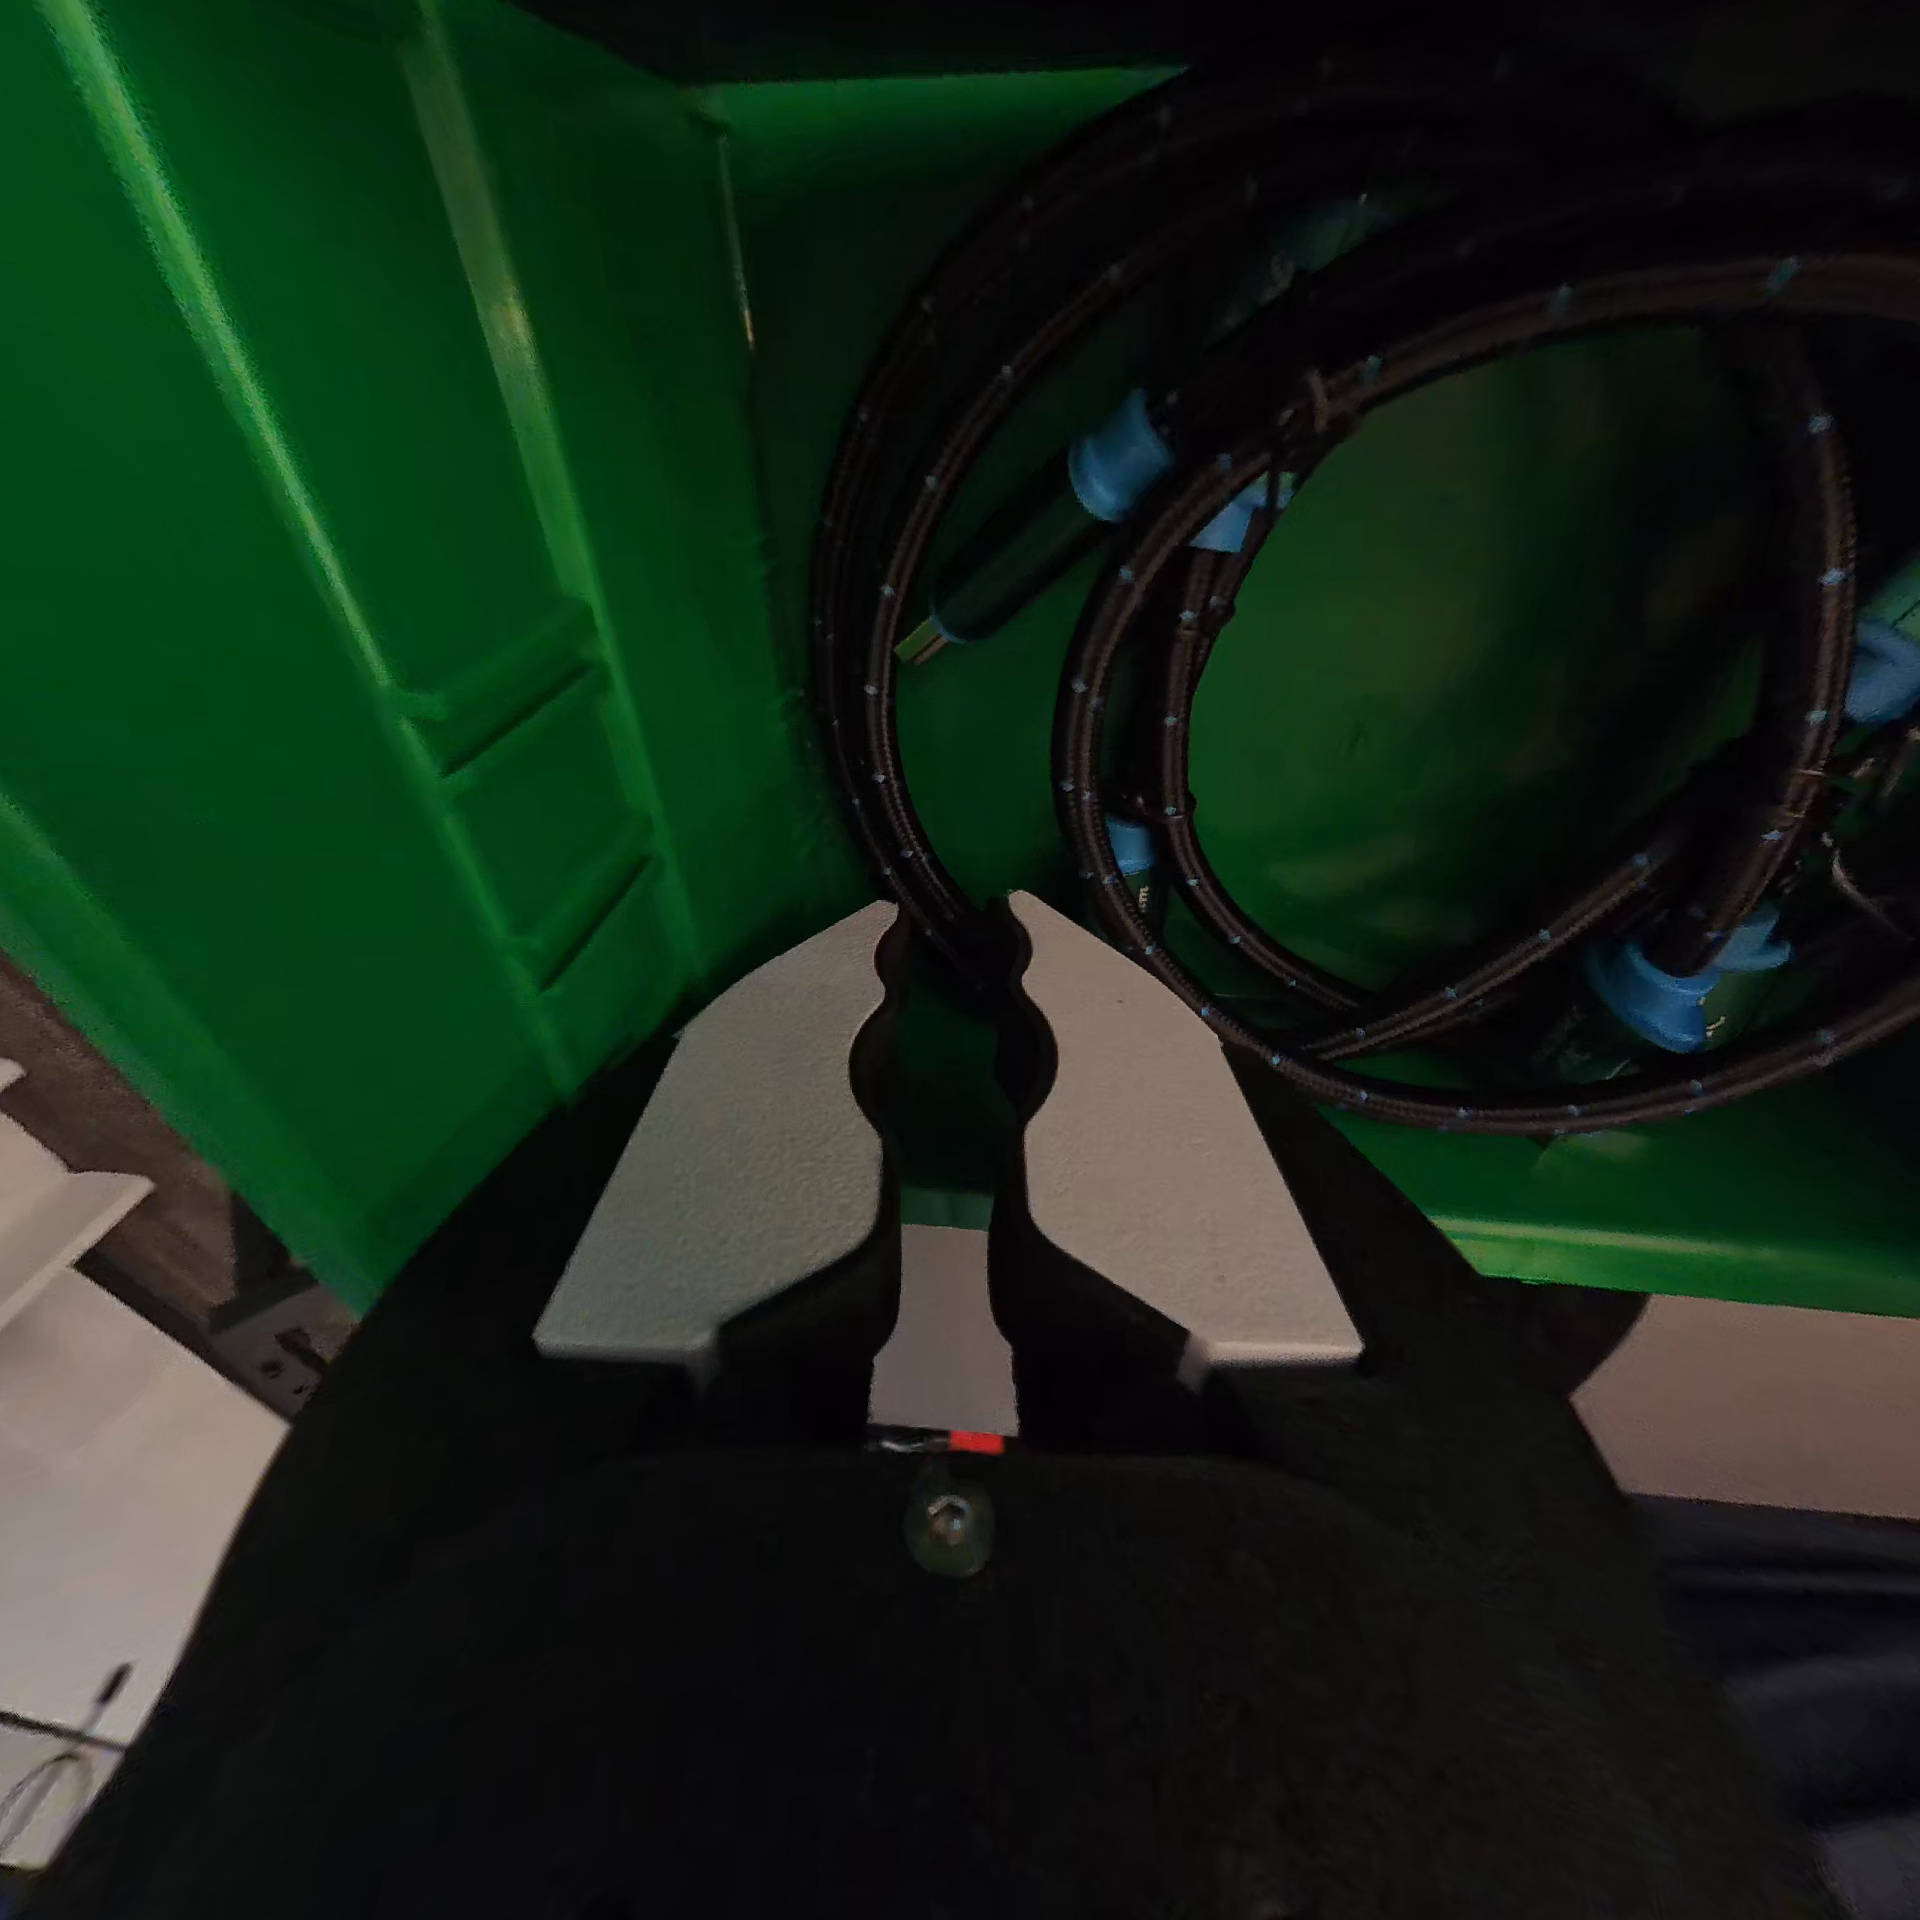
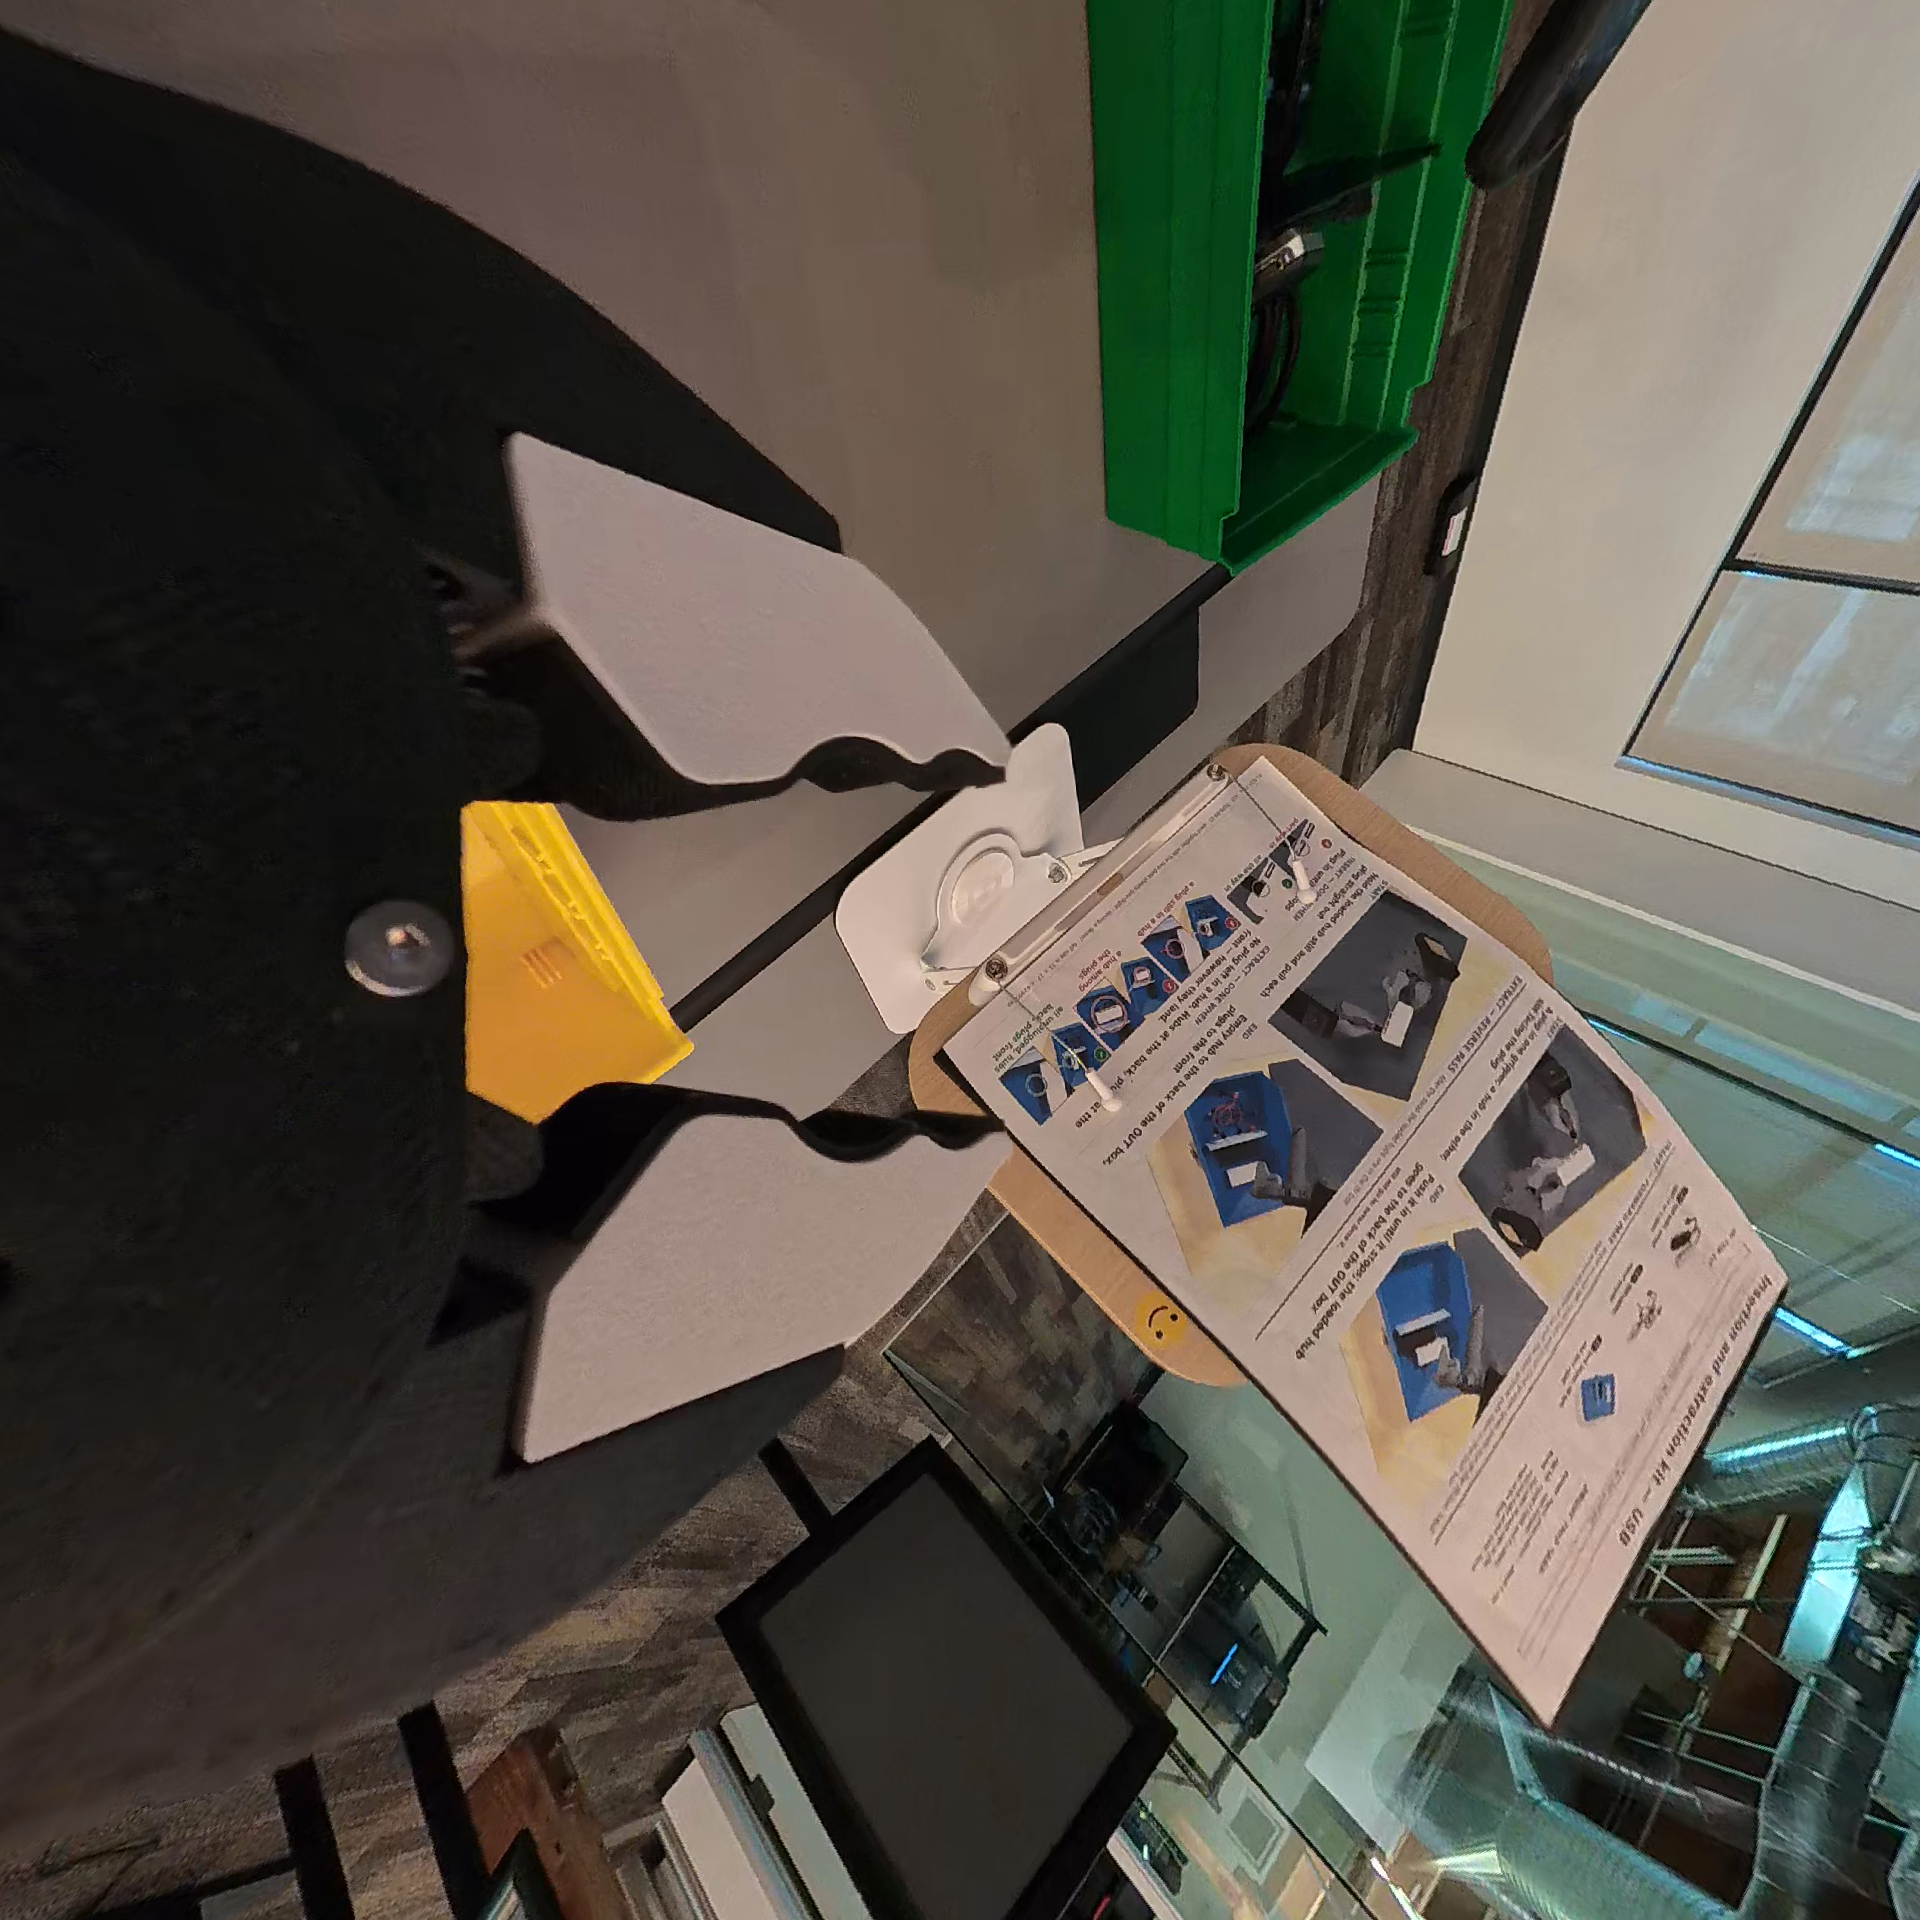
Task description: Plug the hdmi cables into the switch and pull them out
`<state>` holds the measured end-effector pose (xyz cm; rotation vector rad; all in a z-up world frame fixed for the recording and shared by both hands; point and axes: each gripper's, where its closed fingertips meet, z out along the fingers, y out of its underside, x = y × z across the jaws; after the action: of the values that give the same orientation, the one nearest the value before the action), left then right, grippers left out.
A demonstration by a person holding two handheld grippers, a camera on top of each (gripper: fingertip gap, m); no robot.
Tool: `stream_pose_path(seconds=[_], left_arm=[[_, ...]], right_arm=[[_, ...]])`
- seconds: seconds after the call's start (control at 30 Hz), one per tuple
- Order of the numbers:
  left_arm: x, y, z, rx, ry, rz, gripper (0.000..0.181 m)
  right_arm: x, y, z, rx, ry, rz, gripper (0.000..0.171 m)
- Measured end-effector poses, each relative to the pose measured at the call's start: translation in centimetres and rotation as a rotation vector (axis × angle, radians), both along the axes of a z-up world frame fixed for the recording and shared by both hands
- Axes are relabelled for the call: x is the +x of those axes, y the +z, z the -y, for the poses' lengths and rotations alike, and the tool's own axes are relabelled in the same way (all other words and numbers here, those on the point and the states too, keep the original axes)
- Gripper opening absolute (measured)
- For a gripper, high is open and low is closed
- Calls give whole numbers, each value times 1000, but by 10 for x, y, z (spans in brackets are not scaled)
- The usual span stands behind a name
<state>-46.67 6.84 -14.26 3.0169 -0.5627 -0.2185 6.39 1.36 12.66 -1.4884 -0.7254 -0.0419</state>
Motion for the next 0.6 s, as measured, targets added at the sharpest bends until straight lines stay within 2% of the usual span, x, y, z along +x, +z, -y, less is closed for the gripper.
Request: stream_pose_path(seconds=[0.17,0.33,0.4,0.43,0.53,0.6], left_arm=[[0,5,-1,-4,-35,17,9],[-1,23,-4,76,-51,-5,8],[-2,34,-5,118,-64,-36,7],[-2,41,-6,145,-76,-62,0],[-10,73,-12,254,-138,-216,0],[-8,84,-5,239,-157,-245,0]], right_arm=[[-3,-2,0,-1,-1,39,61],[-2,1,3,9,3,31,61],[-1,2,3,13,2,26,61],[0,3,4,15,3,24,61],[0,5,6,20,4,20,61],[0,5,6,21,6,19,61]])
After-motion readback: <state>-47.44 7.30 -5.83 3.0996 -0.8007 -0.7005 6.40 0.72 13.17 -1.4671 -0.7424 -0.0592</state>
